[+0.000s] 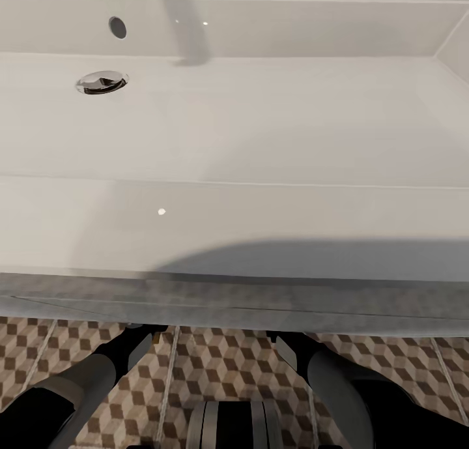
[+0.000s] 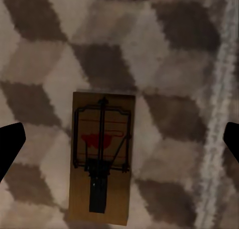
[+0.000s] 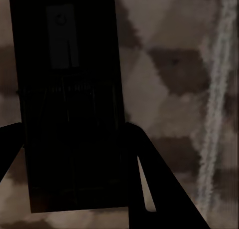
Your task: Take the four mousetraps from the cabinet in the bathroom and place them on the bathroom floor. Make sure all four end up on the same floor surface, and ensure that at least two of them are either under or directly next to the same bathroom sink.
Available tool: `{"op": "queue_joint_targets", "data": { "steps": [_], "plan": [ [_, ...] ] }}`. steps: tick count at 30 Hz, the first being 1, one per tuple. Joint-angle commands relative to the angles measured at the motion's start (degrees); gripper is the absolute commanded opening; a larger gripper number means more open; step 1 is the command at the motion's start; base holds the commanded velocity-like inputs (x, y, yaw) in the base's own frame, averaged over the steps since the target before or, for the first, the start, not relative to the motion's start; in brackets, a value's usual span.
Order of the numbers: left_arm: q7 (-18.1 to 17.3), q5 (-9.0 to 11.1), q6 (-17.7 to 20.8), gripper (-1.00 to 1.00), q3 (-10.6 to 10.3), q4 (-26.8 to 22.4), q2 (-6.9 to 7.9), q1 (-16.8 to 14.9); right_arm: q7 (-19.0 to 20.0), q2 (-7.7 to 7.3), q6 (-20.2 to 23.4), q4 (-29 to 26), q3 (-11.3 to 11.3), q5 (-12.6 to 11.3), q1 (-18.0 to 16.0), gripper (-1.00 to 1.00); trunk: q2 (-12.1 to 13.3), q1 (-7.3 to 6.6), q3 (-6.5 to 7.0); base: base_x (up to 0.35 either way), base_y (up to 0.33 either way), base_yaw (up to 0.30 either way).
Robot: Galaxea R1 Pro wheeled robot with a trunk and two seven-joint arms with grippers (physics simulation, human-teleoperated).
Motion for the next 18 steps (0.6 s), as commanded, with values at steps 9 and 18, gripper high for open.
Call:
{"op": "queue_joint_targets", "data": {
  "steps": [9,18],
  "plan": [
    [0.34,0.42,0.24,1.00,-0.54,-0.13,-0.01,0.04,-0.54,0.03,0.23,-0.25,-0.94,-0.01,-0.78,-1.00,-0.01,-0.01,-0.02,0.000,0.000,0.000],
    [0.34,0.36,0.24,1.00,-0.55,-0.05,-0.41,0.06,-0.62,0.03,0.21,-0.34,-0.94,-0.05,-0.78,-1.00,-0.01,-0.01,-0.02,0.000,0.000,0.000]
  ]
}}
